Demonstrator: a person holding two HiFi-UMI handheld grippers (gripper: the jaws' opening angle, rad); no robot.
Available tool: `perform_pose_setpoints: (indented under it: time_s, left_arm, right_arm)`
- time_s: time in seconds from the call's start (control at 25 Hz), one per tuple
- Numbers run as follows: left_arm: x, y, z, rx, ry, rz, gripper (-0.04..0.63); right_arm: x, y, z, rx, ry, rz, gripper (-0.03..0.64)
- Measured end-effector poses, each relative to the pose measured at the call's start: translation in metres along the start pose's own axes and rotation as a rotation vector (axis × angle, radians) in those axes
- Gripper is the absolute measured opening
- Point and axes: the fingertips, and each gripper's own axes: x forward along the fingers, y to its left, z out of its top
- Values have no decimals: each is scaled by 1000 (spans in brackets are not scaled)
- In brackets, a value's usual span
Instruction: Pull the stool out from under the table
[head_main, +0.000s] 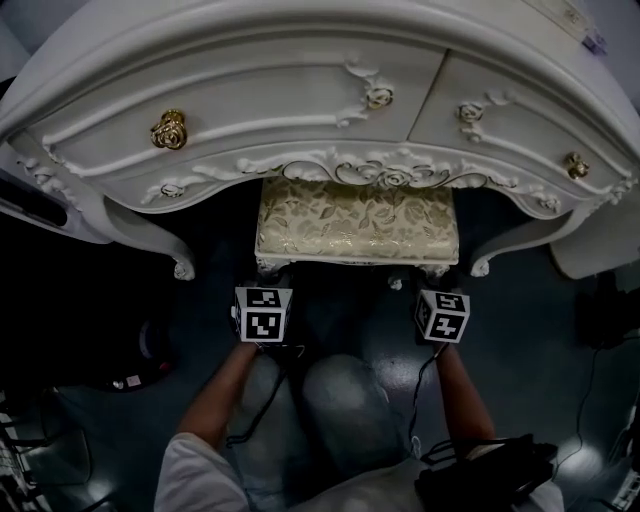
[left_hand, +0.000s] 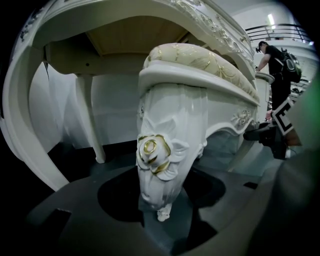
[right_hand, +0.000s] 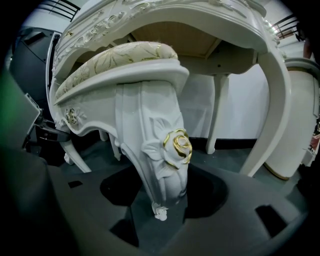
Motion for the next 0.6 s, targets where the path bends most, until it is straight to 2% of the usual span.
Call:
perform_pose_setpoints:
  time_s: [0.12, 0.6]
  left_arm:
    - [-1, 0, 2, -7, 9, 11, 239]
    - [-9, 0, 3, -9, 16, 20, 239]
  right_arm:
    - [1, -2, 3, 0, -12, -12, 241]
    - [-2, 4, -2, -39, 78, 30, 241]
